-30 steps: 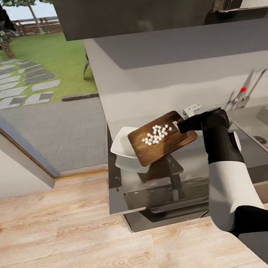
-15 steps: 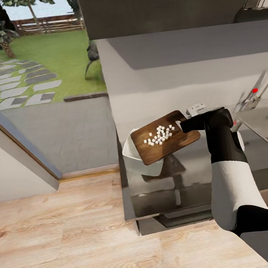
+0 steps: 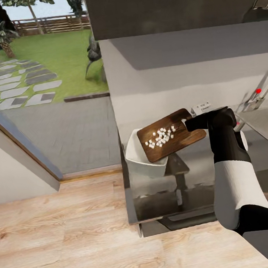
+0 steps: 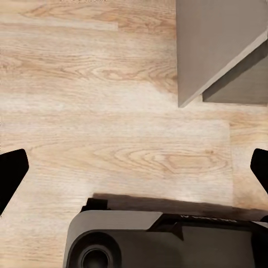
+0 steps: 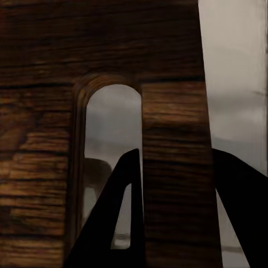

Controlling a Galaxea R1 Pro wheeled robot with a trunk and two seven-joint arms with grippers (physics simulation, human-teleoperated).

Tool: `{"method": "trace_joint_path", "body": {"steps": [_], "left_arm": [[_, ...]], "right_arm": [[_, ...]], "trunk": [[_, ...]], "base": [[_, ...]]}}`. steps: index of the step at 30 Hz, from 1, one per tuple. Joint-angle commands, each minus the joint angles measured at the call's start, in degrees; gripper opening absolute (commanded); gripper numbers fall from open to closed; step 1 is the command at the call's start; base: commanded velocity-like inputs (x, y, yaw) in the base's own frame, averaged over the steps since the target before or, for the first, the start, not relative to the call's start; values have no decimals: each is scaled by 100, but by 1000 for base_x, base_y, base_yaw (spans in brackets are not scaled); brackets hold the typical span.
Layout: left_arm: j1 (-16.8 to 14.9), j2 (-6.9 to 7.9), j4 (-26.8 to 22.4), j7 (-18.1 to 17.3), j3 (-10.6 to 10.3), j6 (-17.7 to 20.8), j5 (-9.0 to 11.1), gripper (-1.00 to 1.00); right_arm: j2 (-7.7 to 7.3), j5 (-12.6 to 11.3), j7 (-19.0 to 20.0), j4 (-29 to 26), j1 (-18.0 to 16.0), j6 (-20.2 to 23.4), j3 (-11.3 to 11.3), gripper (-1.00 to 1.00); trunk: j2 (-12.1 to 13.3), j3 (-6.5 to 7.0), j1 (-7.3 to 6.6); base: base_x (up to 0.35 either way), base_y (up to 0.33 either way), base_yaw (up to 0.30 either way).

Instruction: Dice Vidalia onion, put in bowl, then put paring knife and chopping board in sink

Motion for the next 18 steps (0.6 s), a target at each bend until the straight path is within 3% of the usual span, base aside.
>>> {"method": "trace_joint_path", "body": {"steps": [1,10,18], "left_arm": [[-3,-4,4,-59,28,-6,46,100],[-3,2,4,-59,28,-6,46,100],[-3,1,4,-59,27,-6,46,100]], "right_arm": [[6,34,27,-6,-8,14,-14,-100],[-5,33,-33,-6,-9,14,-14,-100],[-220,33,-58,-7,-9,6,-14,-100]], "trunk": [[-10,-9,4],[-10,-9,4],[-10,-9,4]], "base": [[116,127,0],[118,116,0],[9,7,0]]}}
